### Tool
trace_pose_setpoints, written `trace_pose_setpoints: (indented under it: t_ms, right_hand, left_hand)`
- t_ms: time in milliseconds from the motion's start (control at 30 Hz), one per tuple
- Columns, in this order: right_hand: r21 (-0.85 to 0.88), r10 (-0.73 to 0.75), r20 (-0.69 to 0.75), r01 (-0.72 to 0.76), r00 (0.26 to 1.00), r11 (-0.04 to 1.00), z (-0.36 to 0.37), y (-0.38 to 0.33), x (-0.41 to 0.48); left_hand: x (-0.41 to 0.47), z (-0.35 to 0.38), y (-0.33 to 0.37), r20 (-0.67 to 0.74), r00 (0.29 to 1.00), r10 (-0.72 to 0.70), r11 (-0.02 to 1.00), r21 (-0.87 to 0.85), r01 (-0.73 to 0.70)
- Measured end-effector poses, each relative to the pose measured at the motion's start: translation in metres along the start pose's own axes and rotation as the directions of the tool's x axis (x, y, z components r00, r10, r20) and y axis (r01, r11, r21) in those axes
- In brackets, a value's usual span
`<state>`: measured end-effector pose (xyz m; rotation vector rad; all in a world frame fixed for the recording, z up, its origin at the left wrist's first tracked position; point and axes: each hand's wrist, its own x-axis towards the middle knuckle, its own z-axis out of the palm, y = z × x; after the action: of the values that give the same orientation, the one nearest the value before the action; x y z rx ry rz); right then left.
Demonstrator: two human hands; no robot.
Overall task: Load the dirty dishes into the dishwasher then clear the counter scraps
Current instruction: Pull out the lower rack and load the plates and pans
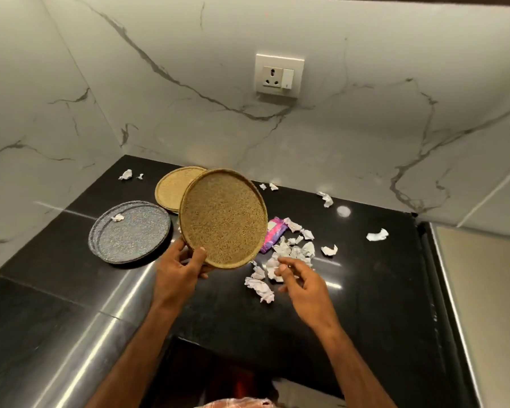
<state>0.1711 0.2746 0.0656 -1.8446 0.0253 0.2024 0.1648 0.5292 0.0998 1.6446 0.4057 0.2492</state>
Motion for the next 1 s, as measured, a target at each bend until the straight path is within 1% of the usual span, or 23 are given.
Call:
trace_pose_setpoints:
  t_ms: [33, 100, 200, 300, 367, 433, 467, 533, 633, 800, 900, 967, 1000]
  right_hand:
    - [0.013, 0.002, -0.05, -0.002, 0.999, 1.0, -0.003, -0.002, -0.008]
    - [0.026, 0.009, -0.113, -0.006, 0.994, 1.0, -0.008, -0.002, -0.022]
    - [0.084, 0.057, -0.243, -0.038, 0.968, 0.996, -0.018, 0.005, -0.051]
    - [0.231, 0.123, -0.37, -0.038, 0.921, 0.972, -0.033, 0.014, -0.084]
    - [0.298, 0.149, -0.408, -0.023, 0.901, 0.954, -0.046, 0.019, -0.112]
    - [0.302, 0.148, -0.42, -0.016, 0.895, 0.953, -0.057, 0.024, -0.144]
    - [0.302, 0.166, -0.441, -0.028, 0.882, 0.953, -0.063, 0.03, -0.164]
    - [0.3, 0.214, -0.507, -0.062, 0.835, 0.952, -0.077, 0.047, -0.202]
    - [0.349, 0.309, -0.586, -0.111, 0.749, 0.931, -0.095, 0.075, -0.256]
    - [0.48, 0.472, -0.699, -0.137, 0.537, 0.867, -0.115, 0.107, -0.334]
    - [0.51, 0.517, -0.738, -0.143, 0.434, 0.848, -0.126, 0.126, -0.374]
    - [0.513, 0.532, -0.76, -0.157, 0.374, 0.844, -0.138, 0.135, -0.4]
    - [0.513, 0.536, -0.769, -0.164, 0.35, 0.843, -0.145, 0.14, -0.413]
  left_hand:
    - [-0.006, 0.0, 0.001, 0.031, 0.999, 0.041, 0.998, 0.042, -0.042]
    - [-0.017, 0.002, 0.003, 0.123, 0.99, 0.075, 0.996, 0.035, -0.08]
    - [-0.035, 0.007, 0.002, 0.296, 0.955, 0.027, 0.998, -0.065, -0.008]
    - [-0.054, 0.016, -0.009, 0.385, 0.923, -0.025, 0.99, -0.12, 0.077]
    - [-0.071, 0.028, -0.019, 0.468, 0.881, -0.075, 0.984, -0.106, 0.14]
    - [-0.09, 0.04, -0.027, 0.552, 0.825, -0.126, 0.975, -0.085, 0.205]
    - [-0.103, 0.049, -0.031, 0.59, 0.794, -0.149, 0.969, -0.072, 0.235]
    - [-0.127, 0.064, -0.037, 0.661, 0.733, -0.161, 0.969, -0.034, 0.244]
    - [-0.16, 0.084, -0.045, 0.758, 0.636, -0.144, 0.985, 0.048, 0.166]
    - [-0.206, 0.131, -0.05, 0.883, 0.451, -0.129, 0.985, 0.166, -0.045]
    - [-0.235, 0.17, -0.046, 0.942, 0.318, -0.111, 0.977, 0.163, -0.141]
    - [-0.256, 0.2, -0.044, 0.966, 0.241, -0.098, 0.964, 0.152, -0.217]
    - [-0.269, 0.215, -0.043, 0.972, 0.214, -0.101, 0.954, 0.155, -0.257]
